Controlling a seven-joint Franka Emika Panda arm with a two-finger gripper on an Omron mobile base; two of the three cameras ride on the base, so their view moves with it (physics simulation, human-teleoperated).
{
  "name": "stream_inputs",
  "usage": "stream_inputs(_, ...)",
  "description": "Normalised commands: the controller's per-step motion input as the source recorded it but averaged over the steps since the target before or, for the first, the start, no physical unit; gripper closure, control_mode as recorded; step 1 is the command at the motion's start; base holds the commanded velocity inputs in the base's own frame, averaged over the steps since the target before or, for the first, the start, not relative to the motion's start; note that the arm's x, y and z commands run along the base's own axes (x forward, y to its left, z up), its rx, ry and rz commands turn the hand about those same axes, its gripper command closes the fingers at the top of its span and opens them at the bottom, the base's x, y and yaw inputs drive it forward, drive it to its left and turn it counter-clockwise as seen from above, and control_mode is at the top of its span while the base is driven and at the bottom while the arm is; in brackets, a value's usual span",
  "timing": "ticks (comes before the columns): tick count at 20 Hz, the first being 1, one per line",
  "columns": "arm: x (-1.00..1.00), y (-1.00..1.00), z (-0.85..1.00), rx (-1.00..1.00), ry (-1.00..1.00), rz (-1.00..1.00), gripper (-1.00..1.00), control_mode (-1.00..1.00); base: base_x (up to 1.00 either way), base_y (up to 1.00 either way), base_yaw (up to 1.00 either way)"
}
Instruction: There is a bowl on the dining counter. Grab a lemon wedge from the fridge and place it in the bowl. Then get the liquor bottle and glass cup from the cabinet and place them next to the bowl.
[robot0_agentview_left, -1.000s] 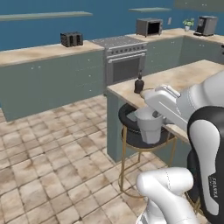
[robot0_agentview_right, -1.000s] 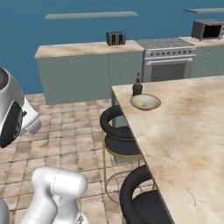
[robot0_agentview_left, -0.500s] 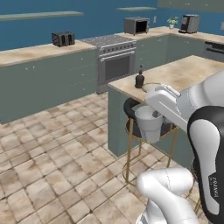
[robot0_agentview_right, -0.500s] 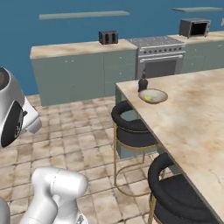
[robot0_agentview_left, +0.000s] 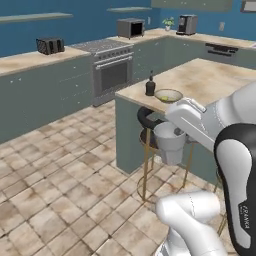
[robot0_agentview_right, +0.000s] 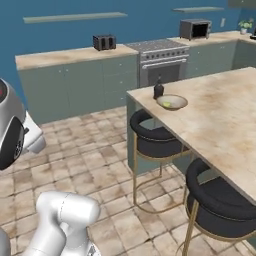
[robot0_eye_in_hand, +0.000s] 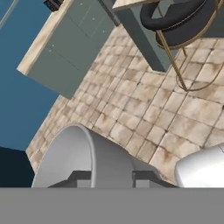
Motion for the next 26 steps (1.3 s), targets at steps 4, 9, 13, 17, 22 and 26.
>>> stream_inputs(4, 0.0, 0.0, 0.0, 0.0, 0.0, 0.0, 1.0, 1.0, 0.18, 0.49, -0.5)
stream_inputs(9, 0.0, 0.0, 0.0, 0.0, 0.0, 0.0, 1.0, 1.0, 0.21, 0.54, -0.53)
stream_inputs(13, 0.0, 0.0, 0.0, 0.0, 0.0, 0.0, 1.0, 1.0, 0.23, 0.71, -0.51)
stream_inputs(17, 0.0, 0.0, 0.0, 0.0, 0.0, 0.0, 1.0, 1.0, 0.26, 0.79, -0.46)
stream_inputs(22, 0.0, 0.0, 0.0, 0.0, 0.0, 0.0, 1.0, 1.0, 0.25, 0.85, -0.45)
stream_inputs(26, 0.0, 0.0, 0.0, 0.0, 0.0, 0.0, 1.0, 1.0, 0.26, 0.74, -0.44)
